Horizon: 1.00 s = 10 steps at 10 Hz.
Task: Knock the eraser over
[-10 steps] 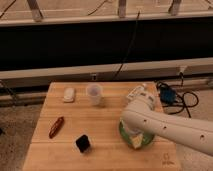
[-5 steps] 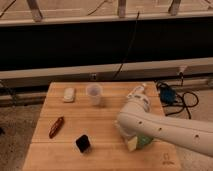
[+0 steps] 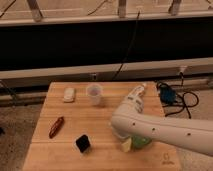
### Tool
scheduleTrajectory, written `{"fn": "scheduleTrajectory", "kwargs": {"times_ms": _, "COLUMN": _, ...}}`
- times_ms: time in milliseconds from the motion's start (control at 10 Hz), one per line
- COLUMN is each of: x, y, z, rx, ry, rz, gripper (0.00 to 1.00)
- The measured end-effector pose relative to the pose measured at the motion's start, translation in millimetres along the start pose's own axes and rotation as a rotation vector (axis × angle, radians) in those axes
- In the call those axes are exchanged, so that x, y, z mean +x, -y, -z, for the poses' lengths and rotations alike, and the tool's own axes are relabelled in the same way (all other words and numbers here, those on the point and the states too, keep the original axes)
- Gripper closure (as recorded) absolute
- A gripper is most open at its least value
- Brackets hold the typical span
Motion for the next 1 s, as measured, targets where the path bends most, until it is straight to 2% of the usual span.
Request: {"fn": "scheduleTrajectory", "kwargs": {"times_ms": 1000, "x": -30.2, "y": 3.8, "z": -16.4, "rx": -0.018, "ry": 0.06, "rz": 0.097, "gripper": 0.2}}
